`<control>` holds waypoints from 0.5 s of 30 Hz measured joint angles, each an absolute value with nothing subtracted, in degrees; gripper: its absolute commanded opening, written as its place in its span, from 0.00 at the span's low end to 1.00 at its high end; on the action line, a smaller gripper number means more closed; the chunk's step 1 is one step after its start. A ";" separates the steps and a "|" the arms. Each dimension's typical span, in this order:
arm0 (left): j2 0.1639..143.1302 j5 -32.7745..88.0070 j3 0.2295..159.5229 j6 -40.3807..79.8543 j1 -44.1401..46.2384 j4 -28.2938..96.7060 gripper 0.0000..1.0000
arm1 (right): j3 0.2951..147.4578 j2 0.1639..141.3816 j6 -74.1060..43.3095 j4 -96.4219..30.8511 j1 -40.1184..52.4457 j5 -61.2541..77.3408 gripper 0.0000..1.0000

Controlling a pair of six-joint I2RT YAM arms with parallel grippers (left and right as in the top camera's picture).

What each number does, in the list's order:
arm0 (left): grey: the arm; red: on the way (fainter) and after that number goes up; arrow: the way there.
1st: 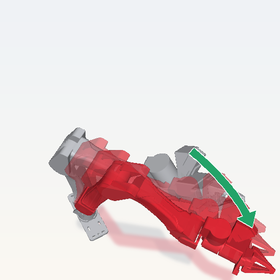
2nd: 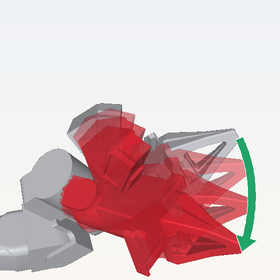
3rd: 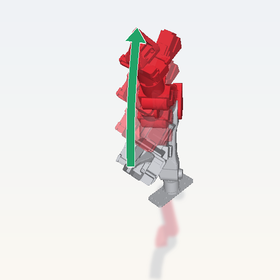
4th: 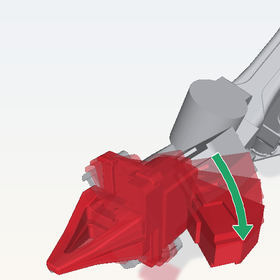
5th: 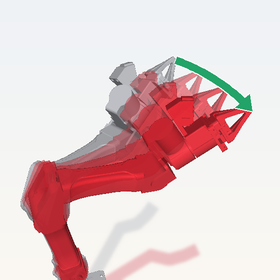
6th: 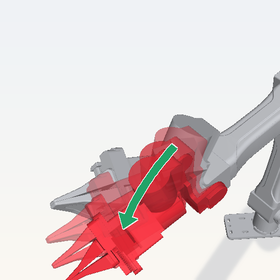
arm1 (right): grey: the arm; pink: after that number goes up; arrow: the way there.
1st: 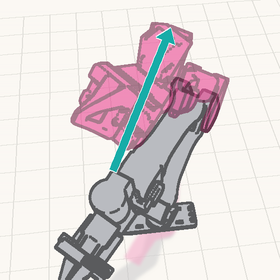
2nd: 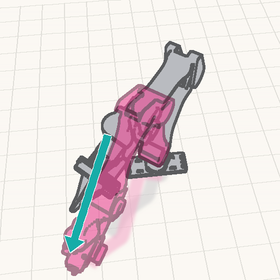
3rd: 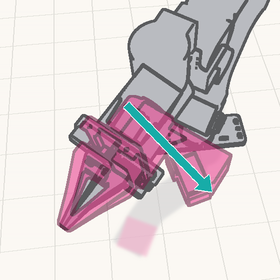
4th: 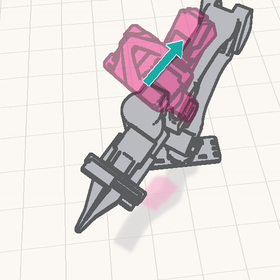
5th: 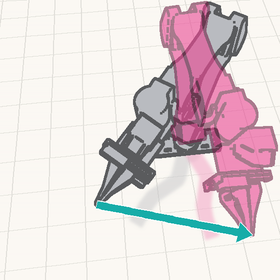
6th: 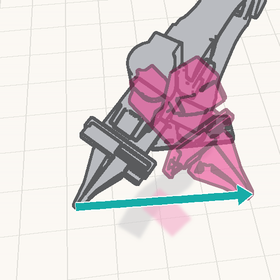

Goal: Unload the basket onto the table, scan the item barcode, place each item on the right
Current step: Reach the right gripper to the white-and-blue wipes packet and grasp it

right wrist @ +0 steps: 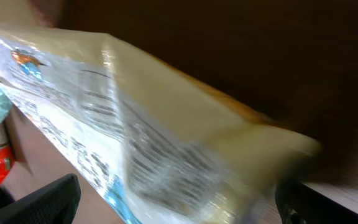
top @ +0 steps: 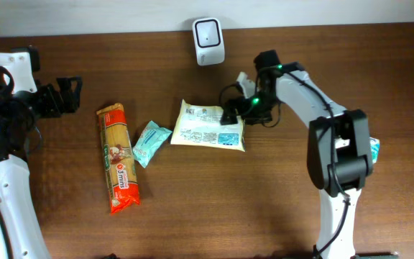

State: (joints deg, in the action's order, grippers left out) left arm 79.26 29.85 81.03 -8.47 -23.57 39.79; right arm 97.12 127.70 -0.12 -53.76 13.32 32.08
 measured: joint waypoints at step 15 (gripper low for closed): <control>79.26 29.85 81.03 -8.47 -23.57 39.77 0.99 | 97.38 133.25 -25.04 -42.61 22.04 36.40 0.04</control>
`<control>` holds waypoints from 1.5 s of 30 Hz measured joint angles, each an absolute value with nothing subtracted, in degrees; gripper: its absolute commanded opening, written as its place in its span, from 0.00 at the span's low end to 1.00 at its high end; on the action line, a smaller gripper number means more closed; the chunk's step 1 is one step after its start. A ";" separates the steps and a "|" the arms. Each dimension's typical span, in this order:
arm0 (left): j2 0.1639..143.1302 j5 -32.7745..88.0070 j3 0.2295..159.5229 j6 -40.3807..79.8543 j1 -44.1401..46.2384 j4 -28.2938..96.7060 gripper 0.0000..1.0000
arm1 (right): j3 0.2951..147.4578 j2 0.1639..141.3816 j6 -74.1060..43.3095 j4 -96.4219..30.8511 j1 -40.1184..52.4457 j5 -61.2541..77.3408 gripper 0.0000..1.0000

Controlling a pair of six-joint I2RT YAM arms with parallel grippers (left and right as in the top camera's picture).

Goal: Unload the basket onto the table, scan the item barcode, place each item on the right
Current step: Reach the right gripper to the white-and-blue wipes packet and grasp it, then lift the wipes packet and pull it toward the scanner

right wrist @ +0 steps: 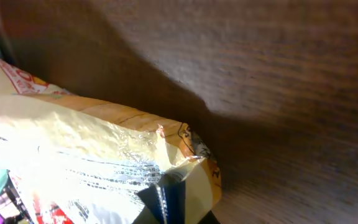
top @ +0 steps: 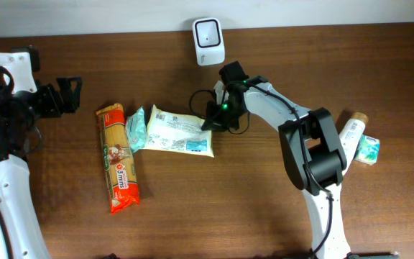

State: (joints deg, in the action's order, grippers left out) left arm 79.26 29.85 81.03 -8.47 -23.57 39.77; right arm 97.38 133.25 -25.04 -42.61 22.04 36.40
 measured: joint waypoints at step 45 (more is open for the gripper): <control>79.26 29.85 81.03 -8.47 -23.57 39.77 0.99 | 83.09 115.98 2.87 -54.17 19.84 37.15 0.04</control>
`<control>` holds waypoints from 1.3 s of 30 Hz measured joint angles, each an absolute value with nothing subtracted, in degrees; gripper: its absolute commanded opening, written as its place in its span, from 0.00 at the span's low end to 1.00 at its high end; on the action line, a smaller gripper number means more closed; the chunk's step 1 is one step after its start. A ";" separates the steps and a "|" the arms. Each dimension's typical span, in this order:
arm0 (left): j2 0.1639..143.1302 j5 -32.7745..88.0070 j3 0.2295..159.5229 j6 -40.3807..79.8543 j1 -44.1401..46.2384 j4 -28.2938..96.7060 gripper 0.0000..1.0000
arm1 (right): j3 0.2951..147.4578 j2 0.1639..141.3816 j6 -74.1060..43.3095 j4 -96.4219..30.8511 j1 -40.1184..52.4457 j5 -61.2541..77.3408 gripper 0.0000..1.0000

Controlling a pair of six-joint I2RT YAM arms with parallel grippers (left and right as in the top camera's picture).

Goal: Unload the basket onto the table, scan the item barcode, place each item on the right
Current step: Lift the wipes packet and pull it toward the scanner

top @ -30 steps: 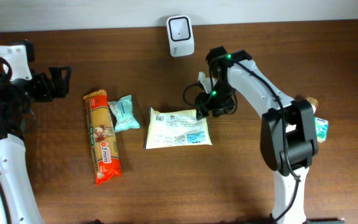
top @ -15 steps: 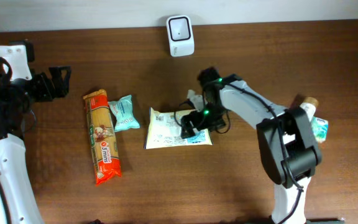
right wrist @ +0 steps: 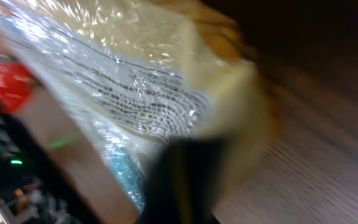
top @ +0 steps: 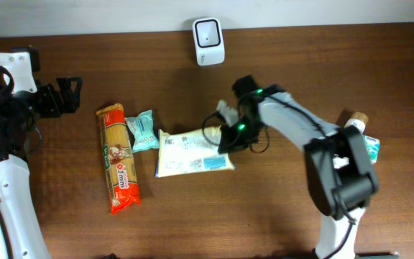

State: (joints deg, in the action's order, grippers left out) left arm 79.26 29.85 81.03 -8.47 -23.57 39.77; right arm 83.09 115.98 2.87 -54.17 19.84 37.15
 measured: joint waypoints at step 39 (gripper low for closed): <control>79.26 29.85 81.03 -8.47 -23.57 39.79 0.99 | 84.66 120.27 17.72 -56.75 19.77 14.94 0.04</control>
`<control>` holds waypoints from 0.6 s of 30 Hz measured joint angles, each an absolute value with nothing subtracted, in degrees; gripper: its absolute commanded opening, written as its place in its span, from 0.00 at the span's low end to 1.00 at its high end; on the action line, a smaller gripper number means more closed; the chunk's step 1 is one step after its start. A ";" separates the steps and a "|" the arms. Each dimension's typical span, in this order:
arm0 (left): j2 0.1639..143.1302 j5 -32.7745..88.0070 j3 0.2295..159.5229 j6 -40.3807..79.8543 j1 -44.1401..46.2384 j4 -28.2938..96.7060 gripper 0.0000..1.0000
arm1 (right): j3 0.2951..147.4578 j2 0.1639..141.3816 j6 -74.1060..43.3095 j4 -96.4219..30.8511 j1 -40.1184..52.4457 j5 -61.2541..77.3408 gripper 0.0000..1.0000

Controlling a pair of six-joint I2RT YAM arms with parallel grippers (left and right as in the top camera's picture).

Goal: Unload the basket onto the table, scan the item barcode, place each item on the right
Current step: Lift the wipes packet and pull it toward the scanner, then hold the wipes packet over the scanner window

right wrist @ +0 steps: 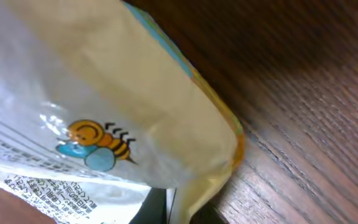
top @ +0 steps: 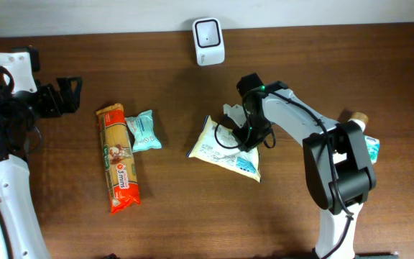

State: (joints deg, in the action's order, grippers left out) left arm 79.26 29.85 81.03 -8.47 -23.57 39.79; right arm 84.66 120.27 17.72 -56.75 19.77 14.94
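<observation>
A white and yellow snack bag [top: 225,150] with printed text lies tilted on the brown table [top: 192,216] at the middle. My right gripper [top: 249,135] is shut on the bag's upper right edge. The right wrist view is filled by the bag [right wrist: 104,93], with a bee print [right wrist: 95,142] on it, and its edge is pinched between my dark fingers [right wrist: 157,208] at the bottom. The white scanner [top: 208,32] stands at the far edge, apart from the bag. My left gripper [top: 67,96] hangs open at the far left, holding nothing.
A red and orange spaghetti pack [top: 118,158] lies left of centre with a small teal packet [top: 144,130] beside it. A bottle [top: 355,129] and a teal item [top: 371,149] lie at the right edge, behind my right arm.
The bag has turned: it lay lengthwise to the left of my right gripper and now points down and to the right beneath it. The gripper sits slightly further right. The left arm is unmoved.
My right gripper held the bag's right end at mid-table. Then the bag was further left, against the teal packet and the spaghetti. Later it lay nearer the front, with the teal packet shifted. Now it is turned at the centre, still gripped.
</observation>
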 measured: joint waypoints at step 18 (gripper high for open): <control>79.26 29.85 81.01 -8.47 -23.57 39.77 0.99 | 98.80 94.11 24.69 -75.85 13.06 42.15 0.04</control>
State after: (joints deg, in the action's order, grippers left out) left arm 79.26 29.85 81.01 -8.47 -23.57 39.77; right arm 98.80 94.11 24.69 -75.85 13.06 42.15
